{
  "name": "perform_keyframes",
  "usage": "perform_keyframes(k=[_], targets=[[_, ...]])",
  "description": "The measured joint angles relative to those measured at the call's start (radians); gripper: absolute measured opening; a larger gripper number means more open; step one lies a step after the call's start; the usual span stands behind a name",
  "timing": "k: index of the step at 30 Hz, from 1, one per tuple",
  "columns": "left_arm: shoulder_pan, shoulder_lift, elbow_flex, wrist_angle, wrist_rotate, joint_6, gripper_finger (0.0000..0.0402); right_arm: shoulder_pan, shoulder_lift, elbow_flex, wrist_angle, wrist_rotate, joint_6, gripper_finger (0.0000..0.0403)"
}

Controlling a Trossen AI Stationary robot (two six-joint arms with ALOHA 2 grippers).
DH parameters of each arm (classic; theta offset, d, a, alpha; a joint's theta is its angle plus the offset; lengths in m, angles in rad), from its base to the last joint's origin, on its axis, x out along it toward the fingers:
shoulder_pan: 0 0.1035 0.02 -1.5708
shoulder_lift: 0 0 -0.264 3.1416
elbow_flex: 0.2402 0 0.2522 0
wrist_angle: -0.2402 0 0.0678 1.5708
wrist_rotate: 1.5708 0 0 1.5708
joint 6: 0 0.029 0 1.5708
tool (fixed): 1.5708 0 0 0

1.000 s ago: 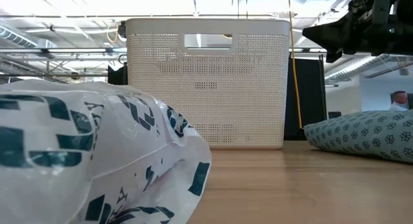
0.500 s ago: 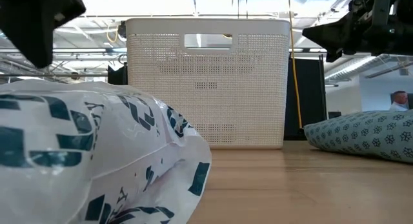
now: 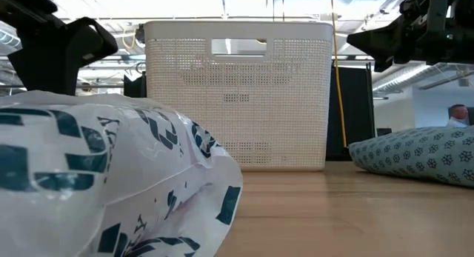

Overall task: Pick & place medical supplies in basket/bin
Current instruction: Put the mailer bag into the bin

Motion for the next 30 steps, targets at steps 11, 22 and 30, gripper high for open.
perform_keyframes(k=[11, 22, 30], targets=[[0.044, -0.002, 0.0, 0.004, 0.121, 0.088, 0.0038, 0.0, 0.0, 0.0, -0.016, 0.0, 0.028, 0.0], [0.015, -0.148, -0.001, -0.043, 0.052, 0.211, 0.0005, 0.0, 0.002, 0.0, -0.026, 0.0, 0.062, 0.0], [-0.142, -0.463, -0.085, -0.127, -0.275, 0.358, 0.0002, 0.001, 0.007, 0.0, -0.046, 0.0, 0.088, 0.0]])
